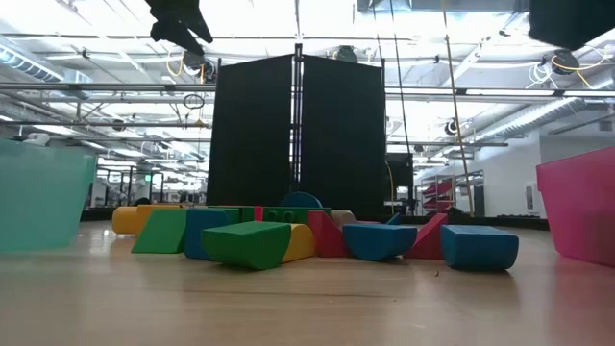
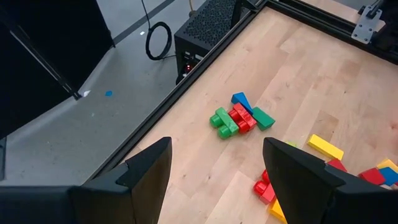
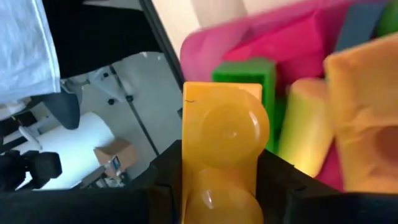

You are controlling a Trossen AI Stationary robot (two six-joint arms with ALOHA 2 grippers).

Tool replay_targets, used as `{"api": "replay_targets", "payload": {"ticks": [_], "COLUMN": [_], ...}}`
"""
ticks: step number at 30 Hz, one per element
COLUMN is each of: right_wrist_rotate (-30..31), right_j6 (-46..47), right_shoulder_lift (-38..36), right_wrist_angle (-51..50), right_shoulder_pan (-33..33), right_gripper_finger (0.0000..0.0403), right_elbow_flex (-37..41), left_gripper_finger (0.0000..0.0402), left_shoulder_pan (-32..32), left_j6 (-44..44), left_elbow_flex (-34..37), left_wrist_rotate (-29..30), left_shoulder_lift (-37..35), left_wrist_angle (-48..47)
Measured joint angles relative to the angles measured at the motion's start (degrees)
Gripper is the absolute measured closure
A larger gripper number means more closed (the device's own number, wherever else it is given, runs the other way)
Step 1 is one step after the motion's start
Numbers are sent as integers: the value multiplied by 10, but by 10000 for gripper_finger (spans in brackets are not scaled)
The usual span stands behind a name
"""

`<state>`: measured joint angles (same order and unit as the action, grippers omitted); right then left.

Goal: Sort blocks by size
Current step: Put the 2-stud yellow game piece into the pink bin, then put the 2-stud red game piece into the pink bin

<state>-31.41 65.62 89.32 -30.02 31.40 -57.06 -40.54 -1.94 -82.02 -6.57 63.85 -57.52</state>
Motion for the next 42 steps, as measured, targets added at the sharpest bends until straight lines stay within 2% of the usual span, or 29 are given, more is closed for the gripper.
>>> {"api": "replay_targets", "payload": {"ticks": [6, 7, 13, 16, 21, 26, 31, 35, 38, 42], "right_wrist_rotate": [1, 1, 0, 0, 4, 29, 115, 254, 371, 424], "right_j6": [-7, -7, -3, 1, -3, -41, -111, -186, -228, -327], "right_shoulder_lift": [0, 0, 0, 0, 0, 0, 0, 0, 0, 16], "right_wrist_angle": [-5, -8, -45, -47, -68, -158, -306, -380, -367, -270], "right_shoulder_pan": [-20, -23, -37, -41, -46, -54, -77, -119, -175, -261], "right_gripper_finger": [287, 276, 127, 89, 81, 91, 92, 92, 92, 92], "right_elbow_flex": [0, 0, 0, -4, -23, -79, -143, -186, -196, -196], "left_gripper_finger": [146, 146, 146, 146, 146, 146, 146, 146, 146, 146], "left_shoulder_pan": [0, 0, 0, 0, 0, 0, 0, 0, 0, 0], "left_j6": [0, 0, 0, 0, 0, 0, -4, -4, -4, -4], "left_elbow_flex": [0, 0, 0, 0, 0, 0, 0, 0, 0, 0], "left_wrist_rotate": [0, 0, 0, 0, 0, 0, 0, 0, 0, 0], "left_shoulder_lift": [0, 0, 0, 0, 0, 0, 0, 0, 0, 0], "left_wrist_angle": [0, 0, 0, 0, 0, 0, 0, 0, 0, 0]}}
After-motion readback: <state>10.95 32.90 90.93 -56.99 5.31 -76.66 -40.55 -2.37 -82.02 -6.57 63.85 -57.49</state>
